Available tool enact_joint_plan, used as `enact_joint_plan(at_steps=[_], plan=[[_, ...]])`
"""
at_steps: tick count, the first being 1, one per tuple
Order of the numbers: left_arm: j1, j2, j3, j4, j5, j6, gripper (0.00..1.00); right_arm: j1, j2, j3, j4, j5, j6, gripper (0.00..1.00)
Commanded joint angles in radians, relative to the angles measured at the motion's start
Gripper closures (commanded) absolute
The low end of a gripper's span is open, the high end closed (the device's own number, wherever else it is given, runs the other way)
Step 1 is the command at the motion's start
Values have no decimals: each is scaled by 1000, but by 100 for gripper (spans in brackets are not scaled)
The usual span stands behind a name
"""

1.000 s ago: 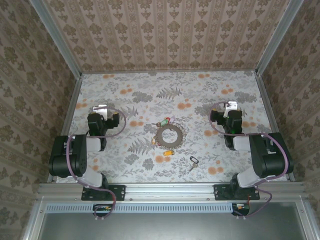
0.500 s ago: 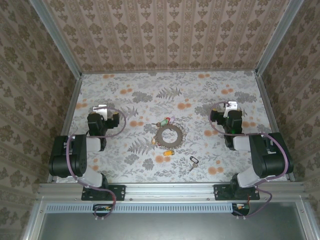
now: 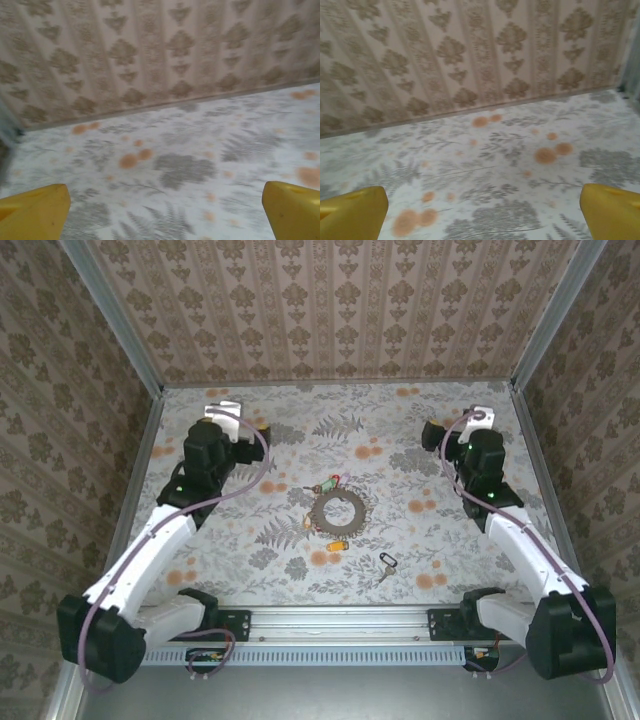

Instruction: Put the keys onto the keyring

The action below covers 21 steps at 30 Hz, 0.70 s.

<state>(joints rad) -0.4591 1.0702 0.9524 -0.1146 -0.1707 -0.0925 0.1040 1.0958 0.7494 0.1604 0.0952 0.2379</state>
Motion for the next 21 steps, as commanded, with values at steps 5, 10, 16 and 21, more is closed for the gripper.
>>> enact_joint_plan(at_steps=[5,10,16,21], plan=[[-229,170,157,-432,200,-249,0,31,121,29,-347,-369,129,0],[-331,484,312,-441,277,-257,0,34,110,-20,-393,-395,143,1],[-380,632,330,-415,342,-203,6,34,11,-84,-426,-378,165,1],[-429,706,353,-477,372,-138,33,36,-35,-150,-396,-366,195,5]])
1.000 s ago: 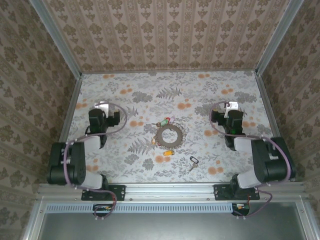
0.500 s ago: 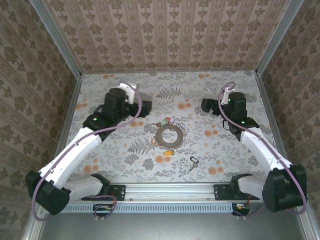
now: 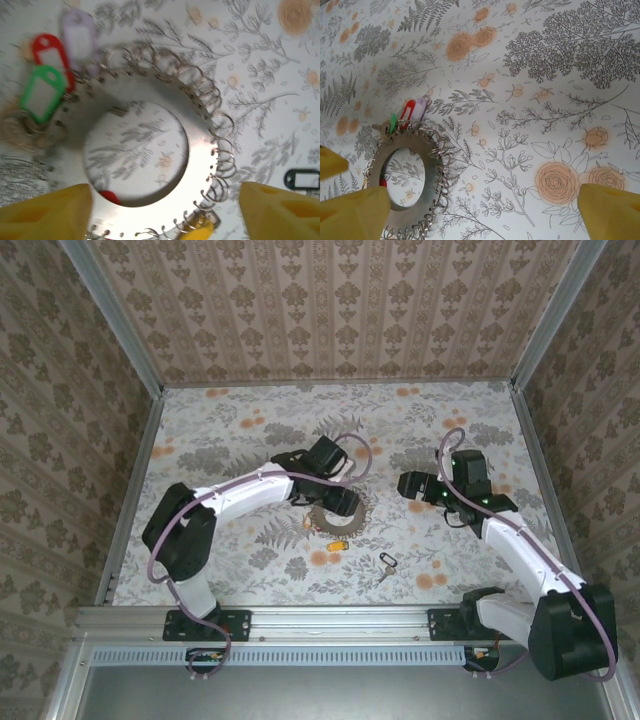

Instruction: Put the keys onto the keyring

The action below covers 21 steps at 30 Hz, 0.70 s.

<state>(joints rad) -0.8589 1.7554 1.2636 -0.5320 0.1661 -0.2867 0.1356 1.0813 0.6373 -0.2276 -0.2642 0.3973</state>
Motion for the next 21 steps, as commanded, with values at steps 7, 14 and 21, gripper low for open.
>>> enact_joint_plan(at_steps=[7,14,21], plan=[[-110,54,64,-107,-15,61,51,4,-3,-67,40,-12,37,11],[-179,109,66,-111,-87,47,57,4,-23,-103,70,-22,53,6],[-184,152,79,-112,-119,52,67,4,-46,-114,68,-14,47,1]])
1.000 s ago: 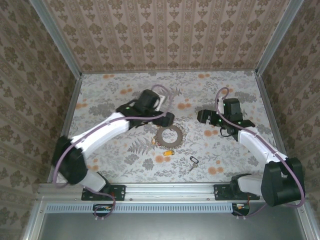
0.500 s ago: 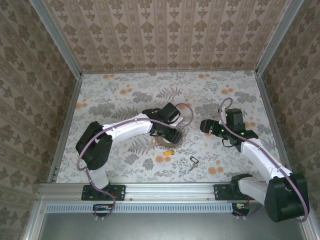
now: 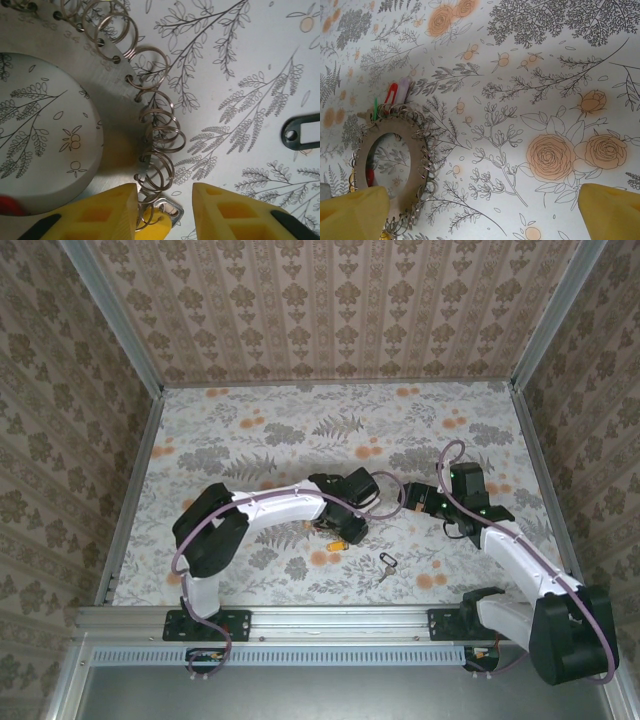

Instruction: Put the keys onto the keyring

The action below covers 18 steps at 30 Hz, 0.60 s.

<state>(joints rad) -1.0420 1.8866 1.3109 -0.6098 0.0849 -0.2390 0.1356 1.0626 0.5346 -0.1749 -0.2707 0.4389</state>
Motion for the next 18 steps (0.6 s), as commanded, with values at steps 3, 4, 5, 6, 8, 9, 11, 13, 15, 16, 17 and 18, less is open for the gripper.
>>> enact_joint_plan(at_steps=[3,4,5,6,8,9,11,13,15,16,17,18], plan=[[-5,42,50,-53,-56,13,72,4,-33,-12,14,-4,5,0],[-5,46,53,-59,-61,15,73,3,-34,-9,13,-4,5,0],[-6,48,53,-60,-64,14,74,2,-35,-6,11,-3,6,0],[-7,49,52,-62,-67,15,75,2,-36,-3,9,-4,6,0],[-10,49,54,-59,-64,15,75,2,-41,-2,9,-1,4,0],[-14,48,58,-60,-63,14,75,2,-41,-2,9,2,2,0],[-20,46,63,-64,-62,11,75,2,-45,-5,7,5,0,0],[-27,41,68,-70,-63,5,72,1,-46,-10,5,9,1,0],[-35,35,70,-71,-66,0,70,0,-48,-18,10,12,6,0],[-38,33,73,-75,-67,-1,69,-1,-48,-24,15,13,11,0],[-40,32,74,-78,-72,-4,69,-1,-50,-28,20,14,14,0],[-45,31,79,-82,-78,-5,68,-1,-49,-33,24,16,17,0]])
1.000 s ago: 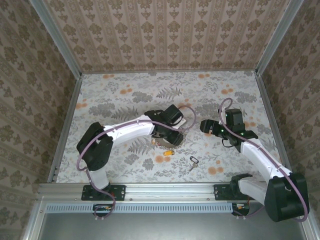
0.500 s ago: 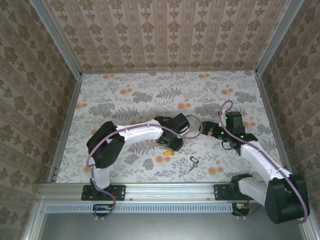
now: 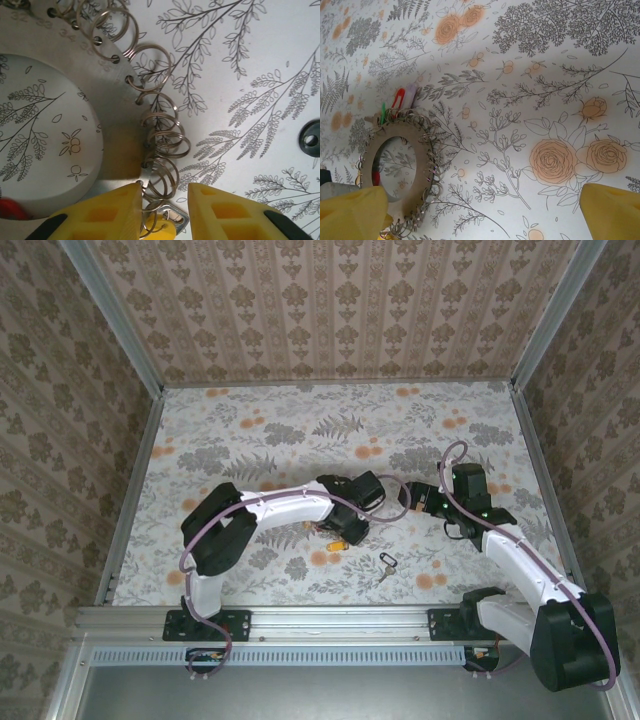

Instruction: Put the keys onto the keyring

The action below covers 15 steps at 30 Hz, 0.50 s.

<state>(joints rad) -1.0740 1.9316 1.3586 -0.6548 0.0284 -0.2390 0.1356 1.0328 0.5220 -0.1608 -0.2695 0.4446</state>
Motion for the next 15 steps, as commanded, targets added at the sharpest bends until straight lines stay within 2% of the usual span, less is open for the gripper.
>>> enact_joint_plan(at_steps=[1,5,10,15], plan=[[-16,-16,33,-38,-24,-5,67,-4,-22,-26,12,17,16,0],[-30,3,46,-47,-50,-6,61,-17,-31,-46,21,21,21,0],[-30,44,80,-94,-118,-12,63,-26,-42,-43,11,18,21,0],[-30,52,79,-94,-112,-14,67,-34,-64,-45,-5,25,17,0]])
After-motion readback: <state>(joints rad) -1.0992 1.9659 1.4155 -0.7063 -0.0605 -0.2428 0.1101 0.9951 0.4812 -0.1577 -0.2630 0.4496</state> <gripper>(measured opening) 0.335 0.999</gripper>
